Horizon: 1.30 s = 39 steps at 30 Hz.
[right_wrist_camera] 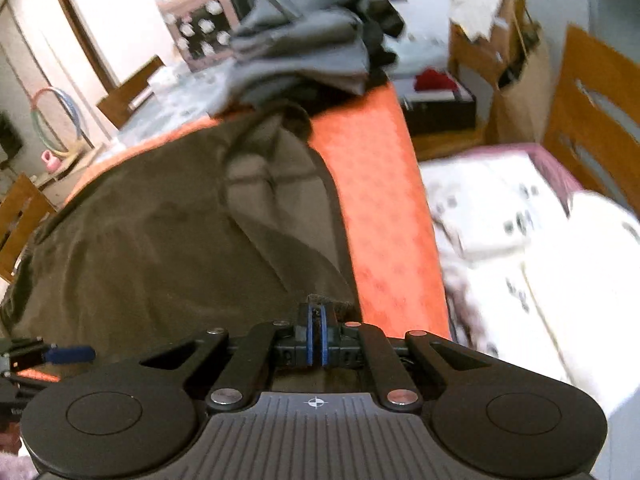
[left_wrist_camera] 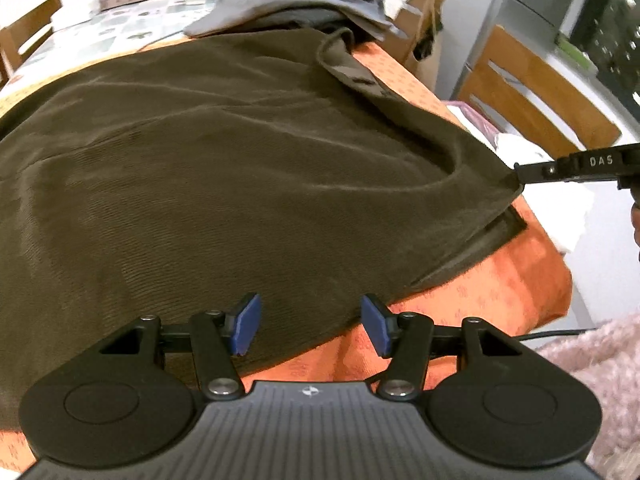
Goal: Fold clothes
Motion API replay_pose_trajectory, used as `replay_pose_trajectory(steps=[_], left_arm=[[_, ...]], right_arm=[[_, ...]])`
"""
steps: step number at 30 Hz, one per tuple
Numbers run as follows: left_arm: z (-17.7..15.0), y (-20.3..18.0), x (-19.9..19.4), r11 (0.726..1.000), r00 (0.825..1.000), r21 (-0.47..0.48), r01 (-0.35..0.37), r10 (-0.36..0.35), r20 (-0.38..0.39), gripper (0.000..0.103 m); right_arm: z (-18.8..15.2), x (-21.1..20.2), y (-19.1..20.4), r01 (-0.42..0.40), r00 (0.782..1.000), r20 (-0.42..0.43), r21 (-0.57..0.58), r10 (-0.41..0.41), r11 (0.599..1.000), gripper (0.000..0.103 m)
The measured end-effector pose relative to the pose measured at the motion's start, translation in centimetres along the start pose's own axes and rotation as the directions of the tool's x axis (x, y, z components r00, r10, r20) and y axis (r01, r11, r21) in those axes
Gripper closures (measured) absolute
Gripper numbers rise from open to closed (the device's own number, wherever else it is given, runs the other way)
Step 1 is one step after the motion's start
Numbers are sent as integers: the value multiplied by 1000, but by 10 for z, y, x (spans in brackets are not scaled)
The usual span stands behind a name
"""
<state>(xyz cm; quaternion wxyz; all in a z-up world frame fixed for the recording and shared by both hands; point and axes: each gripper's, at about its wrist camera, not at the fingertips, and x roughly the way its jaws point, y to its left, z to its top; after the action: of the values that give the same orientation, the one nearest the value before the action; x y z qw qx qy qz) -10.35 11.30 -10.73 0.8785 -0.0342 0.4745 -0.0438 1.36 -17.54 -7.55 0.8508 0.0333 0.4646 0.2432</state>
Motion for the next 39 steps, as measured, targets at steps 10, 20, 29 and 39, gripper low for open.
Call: replay_pose_trajectory(steps=[10, 20, 29, 39], left_arm=[[-4, -4, 2, 999, 1000, 50, -1, 2, -20, 41], [-13, -6, 4, 996, 999, 88, -13, 17, -38, 41], [-14, -9, 7, 994, 999, 106, -29, 32, -19, 41], [-15, -9, 6, 994, 999, 109, -26, 28, -20, 41]], right_arm=[[-22, 13, -27, 35, 993, -114, 87, -25, 996, 94], [-21, 17, -37, -12, 988, -147, 165, 36, 986, 74], [-21, 21, -43, -19, 986, -156, 251, 60, 968, 76], [-22, 22, -60, -87, 976, -142, 452, 167, 888, 79]])
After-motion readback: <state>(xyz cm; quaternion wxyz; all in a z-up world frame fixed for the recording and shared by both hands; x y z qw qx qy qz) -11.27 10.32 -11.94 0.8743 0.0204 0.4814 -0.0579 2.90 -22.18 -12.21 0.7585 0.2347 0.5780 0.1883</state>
